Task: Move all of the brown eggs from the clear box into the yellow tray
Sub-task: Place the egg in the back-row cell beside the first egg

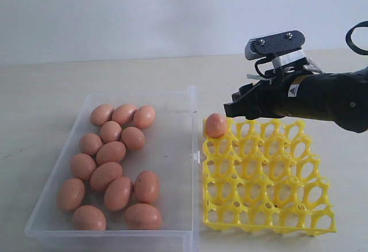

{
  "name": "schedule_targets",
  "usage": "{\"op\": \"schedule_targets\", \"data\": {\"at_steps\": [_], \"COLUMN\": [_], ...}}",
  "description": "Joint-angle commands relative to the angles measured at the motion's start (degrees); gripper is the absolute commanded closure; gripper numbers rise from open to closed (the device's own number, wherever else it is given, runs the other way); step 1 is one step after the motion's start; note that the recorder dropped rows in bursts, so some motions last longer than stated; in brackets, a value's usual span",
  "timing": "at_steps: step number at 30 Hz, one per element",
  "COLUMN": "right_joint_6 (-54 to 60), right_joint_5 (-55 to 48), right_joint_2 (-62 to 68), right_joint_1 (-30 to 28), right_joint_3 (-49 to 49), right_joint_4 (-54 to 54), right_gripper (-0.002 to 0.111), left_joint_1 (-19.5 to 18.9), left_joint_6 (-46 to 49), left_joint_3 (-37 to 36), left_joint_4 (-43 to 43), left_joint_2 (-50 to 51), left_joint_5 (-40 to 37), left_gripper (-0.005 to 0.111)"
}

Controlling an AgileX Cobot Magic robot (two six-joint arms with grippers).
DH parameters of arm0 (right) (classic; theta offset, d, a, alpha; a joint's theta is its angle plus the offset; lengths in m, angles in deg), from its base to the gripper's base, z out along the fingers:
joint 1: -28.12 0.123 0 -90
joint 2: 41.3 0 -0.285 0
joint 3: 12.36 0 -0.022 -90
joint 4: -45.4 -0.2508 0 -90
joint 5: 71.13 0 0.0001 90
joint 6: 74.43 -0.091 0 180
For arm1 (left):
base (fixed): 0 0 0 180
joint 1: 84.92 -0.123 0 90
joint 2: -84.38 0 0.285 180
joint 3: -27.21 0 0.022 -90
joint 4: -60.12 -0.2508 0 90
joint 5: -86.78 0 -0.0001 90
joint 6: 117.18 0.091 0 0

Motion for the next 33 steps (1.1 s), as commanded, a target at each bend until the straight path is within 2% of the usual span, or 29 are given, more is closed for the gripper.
{"op": "schedule_targets", "data": {"at_steps": [1, 12, 19, 33], "right_joint_6": [0.43, -0.27, -0.53, -4.43], "right_joint_5": [3.97, 14.7, 29.85, 32.25], "right_joint_2": [2.89, 8.99, 9.14, 13.84], "right_joint_1": [-1.2, -1.2, -1.2, -1.2], "right_joint_3": [0.2, 0.45, 6.52, 7.43], "right_joint_4": [0.0, 0.0, 0.0, 4.08], "right_gripper": [0.108, 0.108, 0.108, 0.108], "left_joint_1": [0.33, 0.33, 0.33, 0.33], "left_joint_6": [-0.29, -0.29, -0.29, -0.29], "left_joint_3": [0.23, 0.23, 0.23, 0.23], "left_joint_4": [0.14, 0.14, 0.14, 0.14], "left_joint_2": [-0.32, -0.32, -0.32, -0.32], "left_joint_5": [0.52, 0.52, 0.52, 0.52], "left_gripper": [0.107, 0.107, 0.107, 0.107]}}
